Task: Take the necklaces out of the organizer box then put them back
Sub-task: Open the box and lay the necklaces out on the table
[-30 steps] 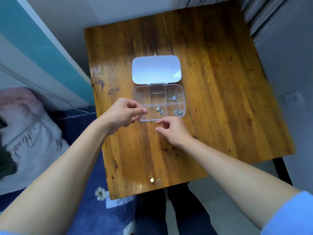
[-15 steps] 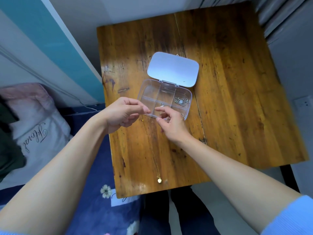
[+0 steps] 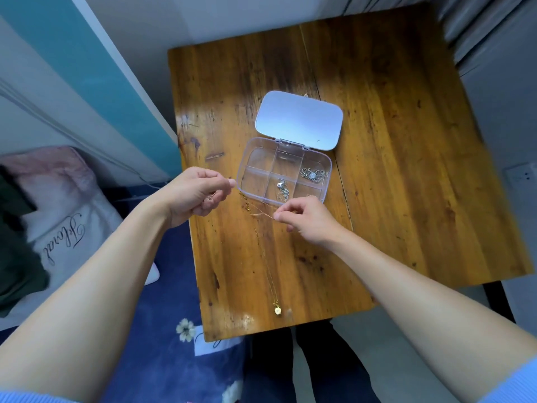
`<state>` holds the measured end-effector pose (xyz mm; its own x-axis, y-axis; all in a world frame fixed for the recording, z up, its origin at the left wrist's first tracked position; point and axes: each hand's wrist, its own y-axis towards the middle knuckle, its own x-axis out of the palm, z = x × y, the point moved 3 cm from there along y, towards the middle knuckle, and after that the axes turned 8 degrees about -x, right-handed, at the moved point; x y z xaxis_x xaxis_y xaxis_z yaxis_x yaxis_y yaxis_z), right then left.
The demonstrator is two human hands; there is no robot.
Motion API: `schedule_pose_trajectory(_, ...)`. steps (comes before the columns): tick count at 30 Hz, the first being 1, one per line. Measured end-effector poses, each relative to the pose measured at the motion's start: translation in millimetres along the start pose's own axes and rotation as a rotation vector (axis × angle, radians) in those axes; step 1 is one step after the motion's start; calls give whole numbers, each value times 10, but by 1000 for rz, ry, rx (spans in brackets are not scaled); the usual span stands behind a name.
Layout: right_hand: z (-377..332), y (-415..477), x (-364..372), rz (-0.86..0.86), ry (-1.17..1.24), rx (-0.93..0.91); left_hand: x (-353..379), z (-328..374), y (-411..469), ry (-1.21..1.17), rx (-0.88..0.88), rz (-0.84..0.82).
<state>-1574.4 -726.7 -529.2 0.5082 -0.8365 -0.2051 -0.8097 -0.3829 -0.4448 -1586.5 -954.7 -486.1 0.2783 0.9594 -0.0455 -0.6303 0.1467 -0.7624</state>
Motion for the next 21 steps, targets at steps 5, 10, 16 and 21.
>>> schedule_pose_trajectory(5, 112, -177, -332, 95, 232, 101, -56, -313, 36, -128, -65, 29)
schedule_pose_trajectory(10, 161, -297, -576, 181, 729, 140, 165, -598, 43, -241, -121, -55)
schedule_pose_trajectory(16, 232, -312, -641, 318, 708, 239, 548, -837, 11, -206, -157, 51)
schedule_pose_trajectory(21, 164, -362, -747, 223, 445, 170, 649, -1090, -143, -220, -202, 317)
